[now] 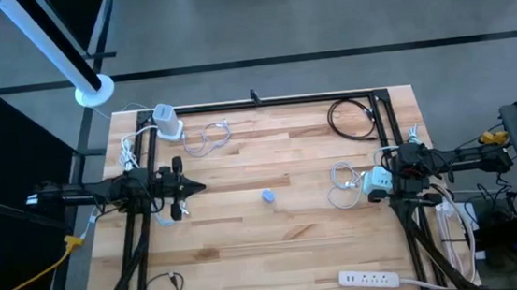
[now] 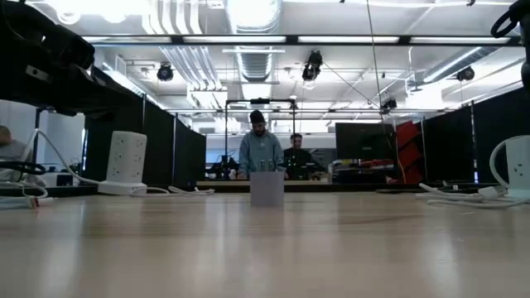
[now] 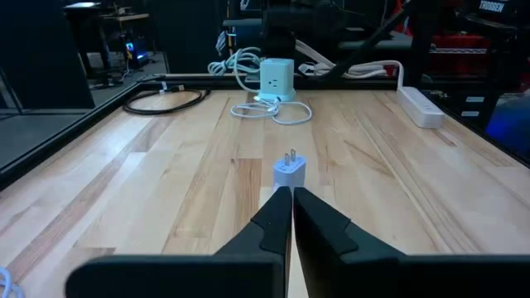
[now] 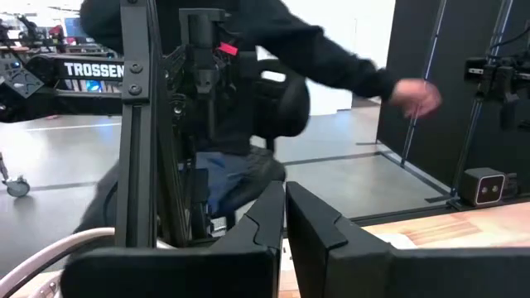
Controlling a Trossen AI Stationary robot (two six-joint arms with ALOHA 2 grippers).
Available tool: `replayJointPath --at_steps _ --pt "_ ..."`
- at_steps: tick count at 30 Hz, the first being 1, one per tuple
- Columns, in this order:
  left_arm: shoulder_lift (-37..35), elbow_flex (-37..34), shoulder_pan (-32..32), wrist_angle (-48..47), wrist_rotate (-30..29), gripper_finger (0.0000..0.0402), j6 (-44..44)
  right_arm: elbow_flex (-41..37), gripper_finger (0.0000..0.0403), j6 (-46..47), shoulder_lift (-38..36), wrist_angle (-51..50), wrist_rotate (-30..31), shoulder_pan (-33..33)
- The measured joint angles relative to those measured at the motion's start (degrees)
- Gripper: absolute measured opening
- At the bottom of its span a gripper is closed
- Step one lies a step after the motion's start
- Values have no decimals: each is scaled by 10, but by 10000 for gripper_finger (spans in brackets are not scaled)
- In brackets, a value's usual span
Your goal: Insert USB
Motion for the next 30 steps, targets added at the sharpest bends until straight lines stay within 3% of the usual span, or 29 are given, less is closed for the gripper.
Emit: replayJointPath --at_steps 15,20,23,27,30 --pt "0 0 2 24 -16 4 -24 0 0 0 0 0 0 0" --pt "0 0 2 78 -30 4 -22 0 0 0 0 0 0 0" --pt "0 0 3 156 -33 4 -8 0 0 0 0 0 0 0" --pt "6 0 4 246 -118 4 14 0 0 0 0 0 0 0" --pt "32 18 5 215 -196 4 31 0 0 0 0 0 0 0"
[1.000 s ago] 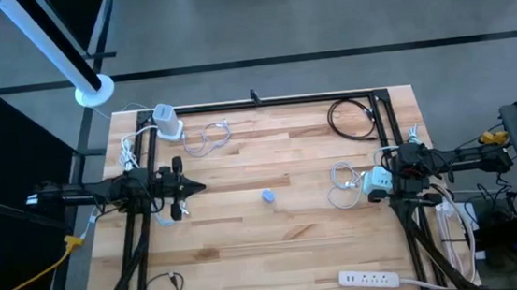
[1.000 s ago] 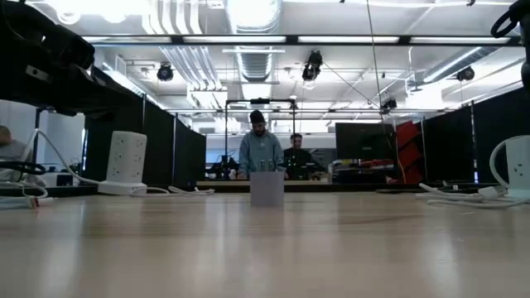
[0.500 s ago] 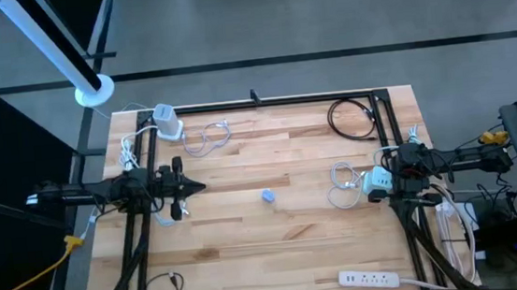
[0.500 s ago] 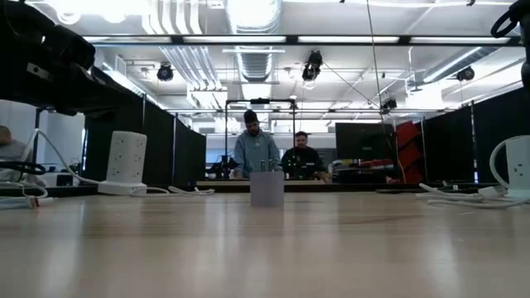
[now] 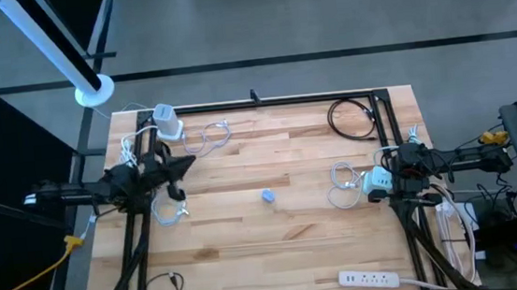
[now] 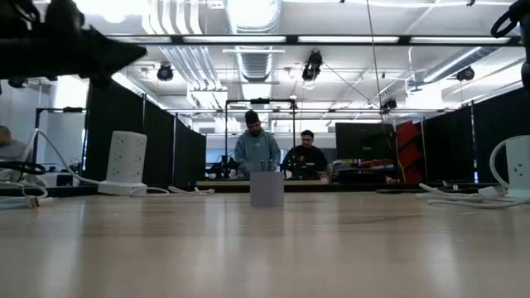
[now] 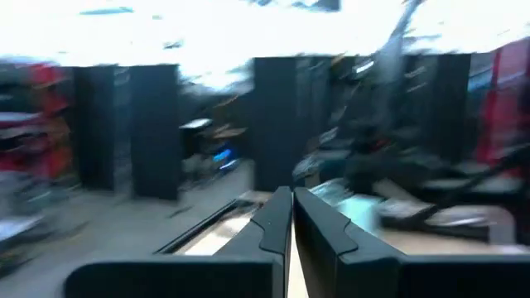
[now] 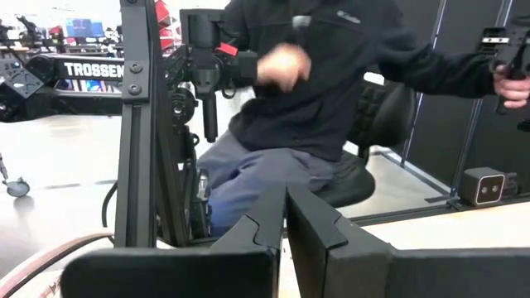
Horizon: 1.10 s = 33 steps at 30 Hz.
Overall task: Insert USB
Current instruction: Insert the white charger cable into the purple charger adapter
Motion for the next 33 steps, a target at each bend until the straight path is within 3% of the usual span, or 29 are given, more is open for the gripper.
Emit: replayJointPath --at_steps 2,15,18,20,27,33 --pt "42 27 9 -23 -11 4 18 0 0 0 0 0 0 0" --pt "462 267 134 -74 239 4 114 0 0 0 0 -1 0 0" --pt "558 331 141 -109 359 4 138 0 0 0 0 -1 0 0" --pt "616 378 139 -147 405 4 155 0 0 0 0 -1 0 0" --pt "743 532 130 -358 398 28 265 0 0 0 0 -1 0 0" --pt "782 562 112 -421 393 98 340 0 0 0 0 -2 0 0"
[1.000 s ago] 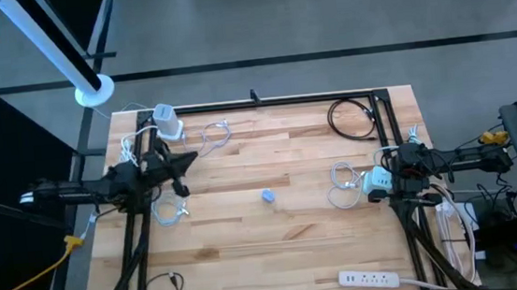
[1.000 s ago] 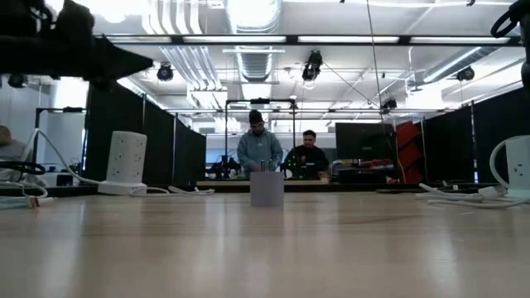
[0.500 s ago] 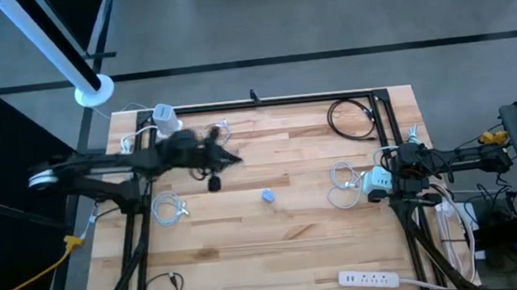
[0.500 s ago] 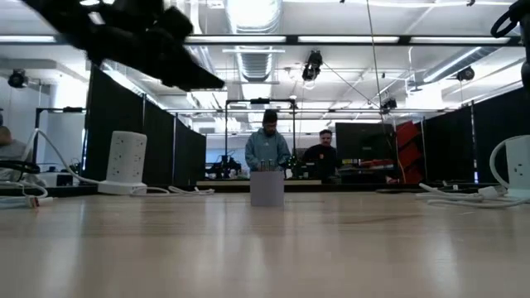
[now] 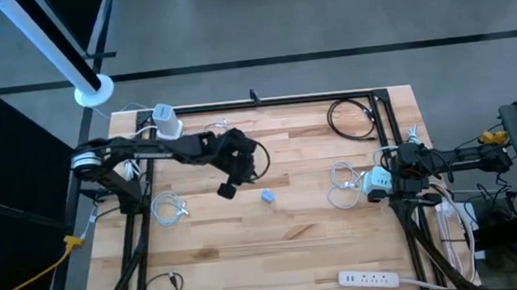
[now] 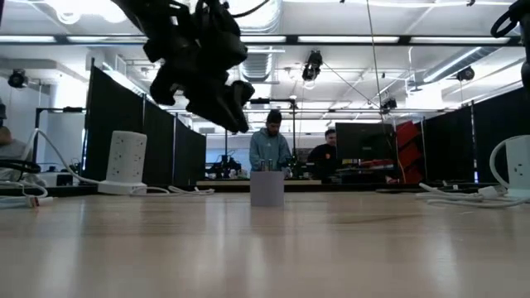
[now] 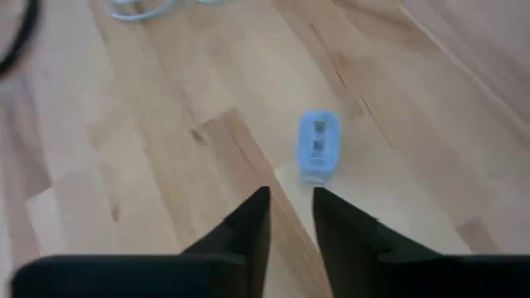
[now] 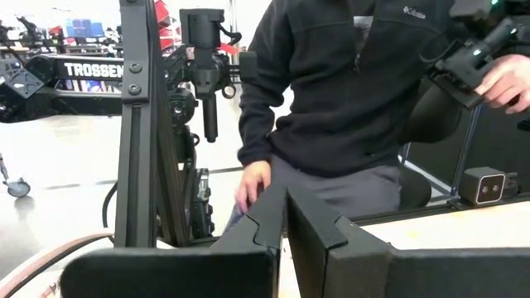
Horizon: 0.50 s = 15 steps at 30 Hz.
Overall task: Insert USB
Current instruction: Insert the white charger cable into the purple charger adapter
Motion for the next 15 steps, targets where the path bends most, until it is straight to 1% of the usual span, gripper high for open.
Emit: replayJointPath --at_steps 12,15 --pt "27 -38 -15 20 -2 218 22 0 0 0 0 -1 0 0" --pt "41 -59 -16 81 6 223 32 0 0 0 0 -1 0 0"
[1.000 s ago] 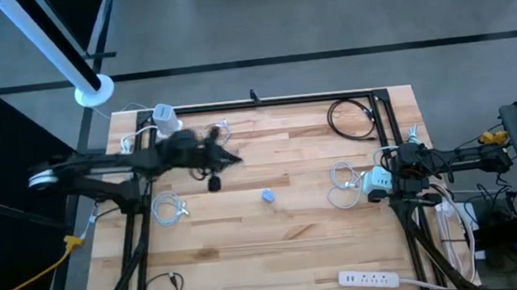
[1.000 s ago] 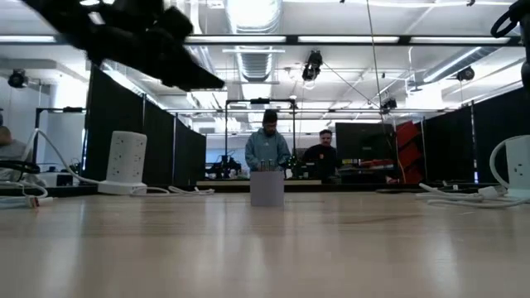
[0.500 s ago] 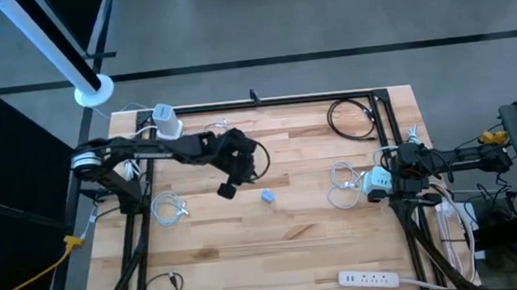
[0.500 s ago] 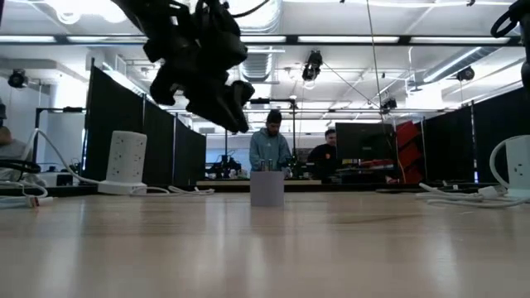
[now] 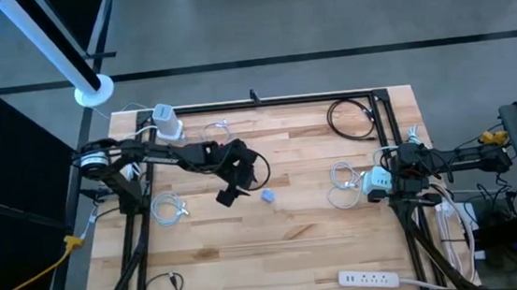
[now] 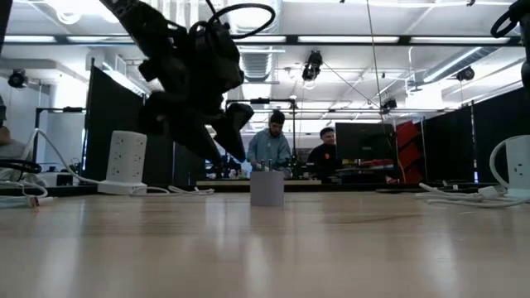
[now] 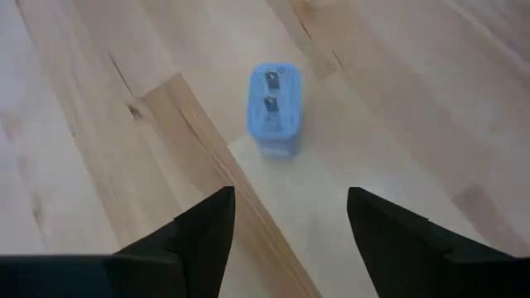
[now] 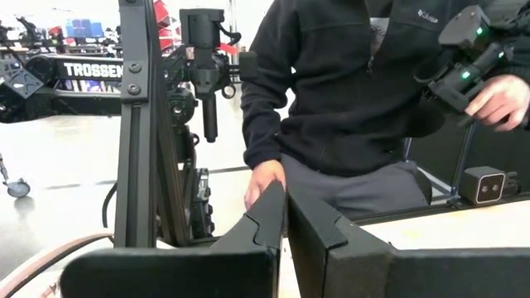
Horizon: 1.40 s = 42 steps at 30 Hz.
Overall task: Insert USB
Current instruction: Insert the white charger cable into the purple charger adapter
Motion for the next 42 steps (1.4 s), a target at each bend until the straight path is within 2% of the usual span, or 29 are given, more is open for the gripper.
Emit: replayJointPath --at_steps 3,7,10,14,27,34,39,42 --pt "27 -10 0 49 28 218 2 0 0 0 0 0 0 0" --pt "63 -10 0 107 33 206 2 0 0 0 0 0 0 0" --pt "89 -10 0 149 66 196 -7 0 0 0 0 0 0 0" --pt "117 -12 0 171 93 183 -44 0 0 0 0 0 0 0" --pt "178 -63 -1 381 131 129 -203 0 0 0 2 -1 0 0" --pt "216 -122 -1 625 127 102 -303 0 0 0 2 0 0 0" --pt "227 -127 -5 616 135 98 -298 0 0 0 2 0 0 0" --pt "234 -121 -9 618 158 111 -258 0 0 0 2 0 0 0"
